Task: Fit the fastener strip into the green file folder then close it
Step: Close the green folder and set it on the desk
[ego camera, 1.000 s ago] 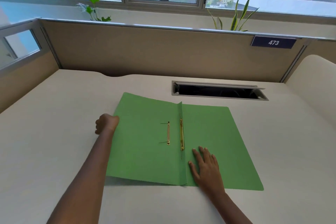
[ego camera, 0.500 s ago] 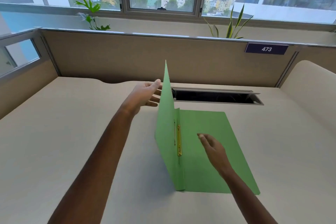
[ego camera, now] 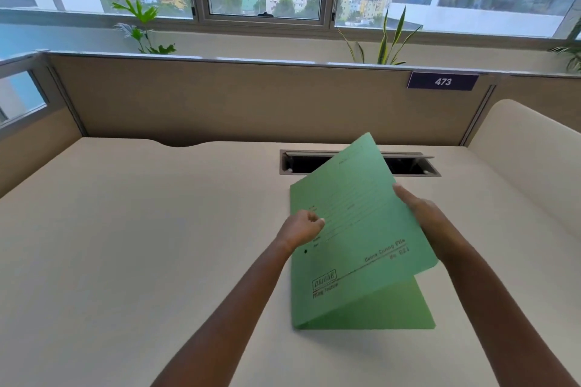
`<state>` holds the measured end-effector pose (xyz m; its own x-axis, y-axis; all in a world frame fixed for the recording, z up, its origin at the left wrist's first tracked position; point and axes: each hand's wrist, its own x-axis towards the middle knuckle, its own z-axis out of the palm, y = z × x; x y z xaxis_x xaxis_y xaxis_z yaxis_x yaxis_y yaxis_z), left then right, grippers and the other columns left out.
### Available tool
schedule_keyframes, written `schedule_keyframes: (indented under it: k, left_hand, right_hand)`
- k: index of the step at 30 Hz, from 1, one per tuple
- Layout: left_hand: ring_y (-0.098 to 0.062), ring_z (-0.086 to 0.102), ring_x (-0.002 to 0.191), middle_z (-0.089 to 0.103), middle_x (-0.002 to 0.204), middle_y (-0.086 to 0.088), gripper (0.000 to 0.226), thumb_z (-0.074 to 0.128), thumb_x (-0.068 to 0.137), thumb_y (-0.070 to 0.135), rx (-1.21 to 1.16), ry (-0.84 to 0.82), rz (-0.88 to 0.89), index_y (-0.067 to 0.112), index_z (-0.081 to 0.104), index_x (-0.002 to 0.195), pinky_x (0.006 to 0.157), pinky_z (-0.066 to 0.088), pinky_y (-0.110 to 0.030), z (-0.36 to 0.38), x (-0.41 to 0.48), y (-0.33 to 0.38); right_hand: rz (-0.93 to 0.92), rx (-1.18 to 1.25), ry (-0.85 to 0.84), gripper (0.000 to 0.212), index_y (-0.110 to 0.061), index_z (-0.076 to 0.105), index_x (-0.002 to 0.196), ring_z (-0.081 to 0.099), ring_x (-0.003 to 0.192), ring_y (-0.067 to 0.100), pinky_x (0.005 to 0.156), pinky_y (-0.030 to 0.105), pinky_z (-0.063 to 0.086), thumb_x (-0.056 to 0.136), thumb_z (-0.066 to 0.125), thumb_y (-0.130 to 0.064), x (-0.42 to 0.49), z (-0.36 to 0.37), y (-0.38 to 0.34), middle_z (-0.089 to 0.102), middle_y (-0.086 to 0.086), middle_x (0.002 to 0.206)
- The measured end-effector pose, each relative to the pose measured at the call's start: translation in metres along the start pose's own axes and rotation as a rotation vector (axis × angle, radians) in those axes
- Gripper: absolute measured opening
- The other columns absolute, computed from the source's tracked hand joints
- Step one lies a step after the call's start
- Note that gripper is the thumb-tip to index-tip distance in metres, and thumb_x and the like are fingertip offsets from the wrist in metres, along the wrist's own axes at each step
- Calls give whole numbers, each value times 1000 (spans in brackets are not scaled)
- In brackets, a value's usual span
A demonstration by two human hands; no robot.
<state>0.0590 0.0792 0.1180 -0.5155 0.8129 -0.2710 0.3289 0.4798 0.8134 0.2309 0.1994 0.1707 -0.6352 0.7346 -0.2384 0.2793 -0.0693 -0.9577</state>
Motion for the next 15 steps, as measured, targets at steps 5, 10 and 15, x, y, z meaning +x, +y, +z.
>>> schedule_keyframes:
  k: [5, 10, 15]
  left_hand:
    - [-22, 51, 93, 58, 96, -4, 11, 47, 94, 21, 119, 92, -156, 19, 51, 84, 82, 43, -31, 12, 9, -28]
    - [-28, 60, 108, 57, 130, -14, 37, 47, 94, 18, 109, 95, -213, 3, 47, 128, 81, 51, -32, 19, 10, -40]
    - [-23, 55, 86, 62, 123, -20, 31, 46, 93, 13, -19, 92, -271, -3, 52, 120, 69, 47, -30, 23, 11, -46]
  right_hand:
    - [61, -256, 194, 35, 4, 54, 120, 65, 67, 28, 56, 30, 57, 86, 57, -3, 13, -28, 30, 67, 24, 99]
    - [159, -579, 313, 56, -2, 41, 133, 55, 80, 25, 73, 32, 45, 81, 63, -3, 20, -30, 71, 60, 25, 121]
    - [195, -743, 239, 56, 0, 42, 131, 55, 107, 32, 89, 36, 46, 81, 66, -10, 19, -13, 104, 54, 22, 129]
